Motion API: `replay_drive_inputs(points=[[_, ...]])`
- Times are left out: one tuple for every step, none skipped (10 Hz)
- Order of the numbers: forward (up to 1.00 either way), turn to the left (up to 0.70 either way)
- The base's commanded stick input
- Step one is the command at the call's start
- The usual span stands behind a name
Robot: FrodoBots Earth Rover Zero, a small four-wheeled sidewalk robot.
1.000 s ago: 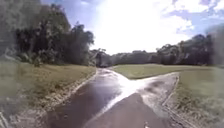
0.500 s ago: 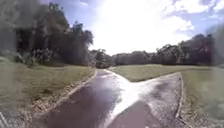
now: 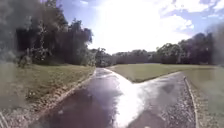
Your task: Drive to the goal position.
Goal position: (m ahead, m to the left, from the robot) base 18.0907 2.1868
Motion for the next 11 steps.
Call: replay_drive_inputs(points=[[0.7,0.0],[0.7,0.0],[0.7,0.0],[0.7,0.0],[0.7,0.0],[0.7,0.0],[0.7,0.0],[0.7,0.0],[0.7,0.0],[0.7,0.0],[0.7,0.0]])
